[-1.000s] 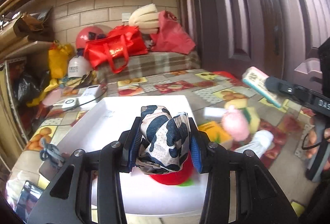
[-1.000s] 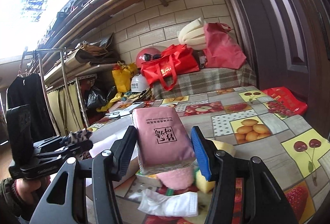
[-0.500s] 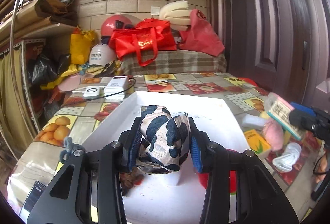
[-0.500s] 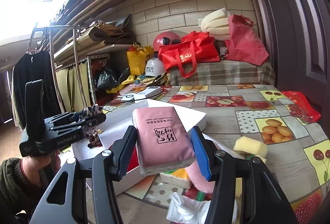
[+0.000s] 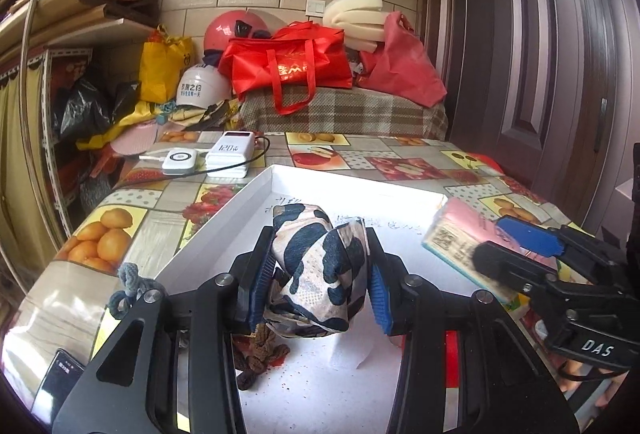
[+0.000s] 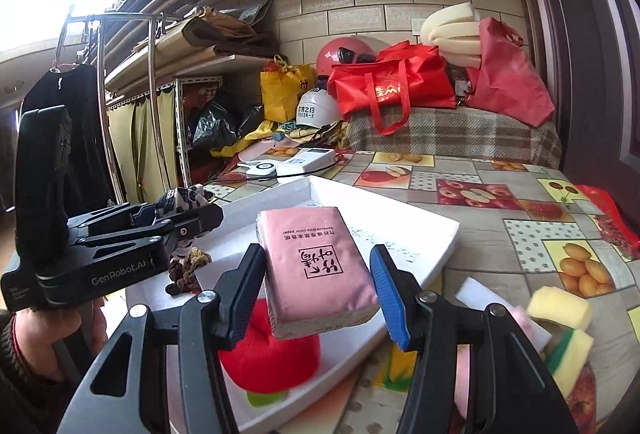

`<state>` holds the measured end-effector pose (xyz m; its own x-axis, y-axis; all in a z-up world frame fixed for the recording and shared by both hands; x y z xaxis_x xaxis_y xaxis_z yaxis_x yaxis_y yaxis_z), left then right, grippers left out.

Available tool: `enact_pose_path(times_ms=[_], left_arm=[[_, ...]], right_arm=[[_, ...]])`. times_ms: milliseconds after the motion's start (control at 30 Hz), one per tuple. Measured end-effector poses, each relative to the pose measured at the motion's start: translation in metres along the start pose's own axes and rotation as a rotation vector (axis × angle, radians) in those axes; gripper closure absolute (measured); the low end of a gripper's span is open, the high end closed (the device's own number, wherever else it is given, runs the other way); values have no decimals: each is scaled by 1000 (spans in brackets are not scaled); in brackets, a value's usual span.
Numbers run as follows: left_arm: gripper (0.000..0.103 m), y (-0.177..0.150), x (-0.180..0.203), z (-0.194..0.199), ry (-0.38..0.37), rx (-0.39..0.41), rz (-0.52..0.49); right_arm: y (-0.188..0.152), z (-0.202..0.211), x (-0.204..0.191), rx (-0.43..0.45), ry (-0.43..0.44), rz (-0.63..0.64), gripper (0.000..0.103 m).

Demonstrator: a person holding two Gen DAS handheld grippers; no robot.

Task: Organize soft objects
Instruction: 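Open the left tool to drop the cloth while the right tool drops the packet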

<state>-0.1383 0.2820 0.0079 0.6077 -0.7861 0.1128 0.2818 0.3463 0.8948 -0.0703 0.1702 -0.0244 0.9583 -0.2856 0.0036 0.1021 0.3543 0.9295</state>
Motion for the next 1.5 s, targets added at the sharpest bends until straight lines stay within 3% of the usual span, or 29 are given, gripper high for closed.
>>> enact_pose_path(times_ms=[133,200,267,367,400,667,933,1500], left_arm=[[57,-1,0,-4,6,-19,-3],[46,-1,-2,-5,28,-20,5],[20,0,-8,-5,56,-19,20],[2,0,-12,-3,57,-10,38],[0,0,-13,-2,58,-6,40],[0,1,-13,0,62,12,35],[0,2,-20,0,52,10,71],[0,3,-20,2,55,24,52]], right_arm=[[5,-15,4,-15,-24,-40,47],[5,-22,8,-33,-33,-63,45],[5,-20,13,-29,-50,-83,20],[8,-11,14,12,-52,-89,18],[8,-10,12,18,-53,-80,18],[12,-1,-7,59,-66,14,15],[10,2,-5,58,-65,3,15],[4,8,-8,47,-58,8,15]])
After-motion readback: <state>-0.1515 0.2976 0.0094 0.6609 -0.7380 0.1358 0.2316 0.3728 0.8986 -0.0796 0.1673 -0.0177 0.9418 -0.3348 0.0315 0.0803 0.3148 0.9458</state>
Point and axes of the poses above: each gripper's, at about its wrist camera, not at the fingertips, and z roughly against the way its jaws point, x to its right, y to its top, the point moved 10 cm from there along -z, roughly the way its jaws point, and after that the axes turned 4 degrees about -x, right-handed, at the moved point
